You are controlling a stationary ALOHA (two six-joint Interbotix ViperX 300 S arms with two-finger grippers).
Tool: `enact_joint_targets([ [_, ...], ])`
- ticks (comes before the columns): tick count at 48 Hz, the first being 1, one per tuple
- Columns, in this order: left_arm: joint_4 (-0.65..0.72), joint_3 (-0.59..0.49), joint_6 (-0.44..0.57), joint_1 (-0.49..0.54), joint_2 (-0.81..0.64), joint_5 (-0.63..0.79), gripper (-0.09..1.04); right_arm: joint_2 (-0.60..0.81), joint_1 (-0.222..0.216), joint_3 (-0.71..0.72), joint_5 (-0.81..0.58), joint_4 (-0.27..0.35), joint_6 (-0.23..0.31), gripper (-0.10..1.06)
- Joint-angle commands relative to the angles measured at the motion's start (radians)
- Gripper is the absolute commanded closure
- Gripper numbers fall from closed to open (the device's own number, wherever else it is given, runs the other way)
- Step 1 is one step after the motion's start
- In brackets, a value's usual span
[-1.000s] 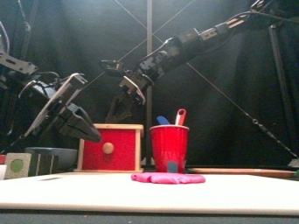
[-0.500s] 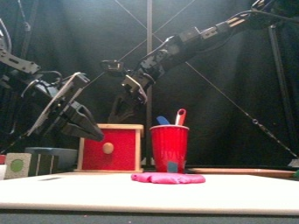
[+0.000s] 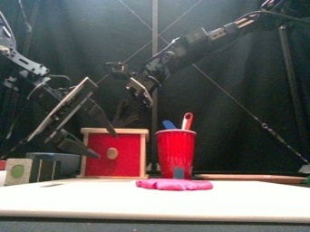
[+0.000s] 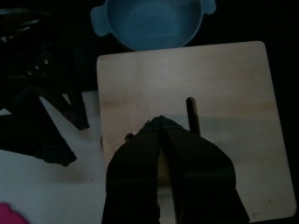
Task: Get the cutter from the drawer then cut the dough then place the extra dough in the bowl
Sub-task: Open the drawer
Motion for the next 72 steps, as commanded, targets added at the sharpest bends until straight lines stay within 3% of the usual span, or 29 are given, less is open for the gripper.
enact_joint_targets([
  [1, -0.018, -0.005, -0.025, 0.015, 0.000, -0.003, 0.07, -0.018, 0.005, 0.000, 0.012, -0.002, -0.003, 0.90],
  [27, -0.041, -0.072, -0.028, 0.075, 0.081, -0.003, 0.08, -0.012, 0.012, -0.002, -0.006, -0.002, -0.003, 0.90],
  [62, -0.038, -0.064, -0.020, 0.094, 0.091, -0.034, 0.09, 0.002, 0.017, -0.002, -0.011, 0.000, 0.002, 0.90],
  [72, -0.034, -0.063, -0.018, 0.094, 0.092, -0.031, 0.19, 0.003, 0.017, 0.000, -0.011, 0.000, 0.003, 0.90],
])
